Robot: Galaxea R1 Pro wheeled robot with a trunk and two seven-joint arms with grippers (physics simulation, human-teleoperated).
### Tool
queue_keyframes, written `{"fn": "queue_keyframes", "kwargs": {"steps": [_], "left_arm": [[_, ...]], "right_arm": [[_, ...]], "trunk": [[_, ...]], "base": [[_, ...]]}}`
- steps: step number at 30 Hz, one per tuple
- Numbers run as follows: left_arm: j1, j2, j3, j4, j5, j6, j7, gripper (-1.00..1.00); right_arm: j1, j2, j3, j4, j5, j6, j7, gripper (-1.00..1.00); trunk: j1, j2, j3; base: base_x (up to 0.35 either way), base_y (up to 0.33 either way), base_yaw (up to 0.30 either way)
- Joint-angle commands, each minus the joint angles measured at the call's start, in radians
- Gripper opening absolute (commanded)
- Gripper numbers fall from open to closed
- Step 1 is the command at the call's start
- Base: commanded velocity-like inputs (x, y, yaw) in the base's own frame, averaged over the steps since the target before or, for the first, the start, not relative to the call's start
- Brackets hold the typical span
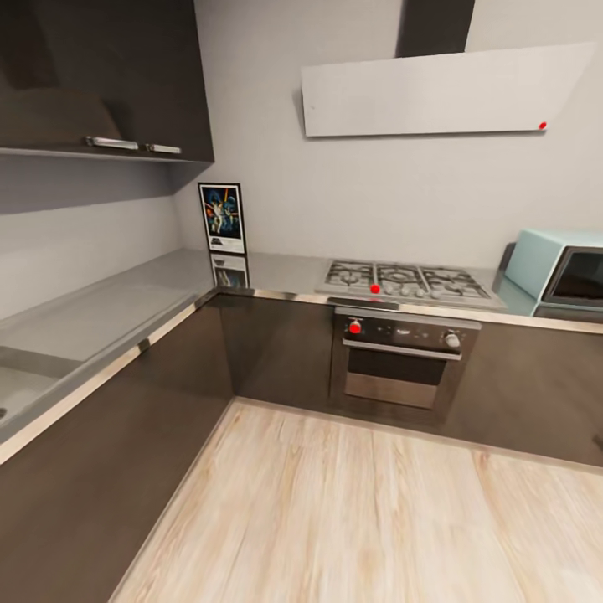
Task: Pick up the poster from the kitchen countertop and hang it on one of the wall nails in the kitchen.
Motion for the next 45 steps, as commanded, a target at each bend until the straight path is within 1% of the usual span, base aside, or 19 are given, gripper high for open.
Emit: {"fn": "queue_keyframes", "kwargs": {"steps": [1,25,39,42,43,45], "left_arm": [[0.000,-0.001,0.003,-0.002,0.000,-0.001,-0.001,1.00],[0.000,0.000,0.004,-0.002,0.000,-0.001,-0.003,1.00],[0.000,0.000,0.004,-0.002,0.000,-0.001,-0.003,1.00],[0.000,0.000,0.003,-0.001,0.000,-0.001,-0.003,1.00],[0.000,-0.002,-0.009,-0.008,-0.002,-0.010,-0.004,1.00],[0.000,-0.006,-0.020,-0.059,-0.003,-0.028,-0.004,1.00]], "right_arm": [[-0.001,-0.001,0.008,0.001,0.001,-0.001,-0.008,1.00],[-0.001,-0.001,0.008,0.001,0.001,-0.001,-0.008,1.00],[-0.001,-0.001,0.008,0.001,0.001,-0.001,-0.008,1.00],[-0.001,-0.001,0.007,0.000,0.001,-0.001,-0.008,1.00],[-0.001,-0.006,0.001,-0.003,0.001,-0.003,-0.009,1.00],[0.000,-0.009,0.000,-0.004,0.001,-0.041,-0.010,1.00]], "trunk": [[0.001,0.000,-0.001],[0.001,0.000,-0.001],[0.001,0.000,-0.001],[0.001,0.000,-0.001],[0.001,0.000,-0.001],[0.001,0.000,-0.001]], "base": [[0.340,0.000,0.000],[0.340,0.001,0.000],[0.338,0.066,0.000],[0.198,0.036,0.000],[0.024,0.004,0.000],[0.014,0.002,0.000]]}}
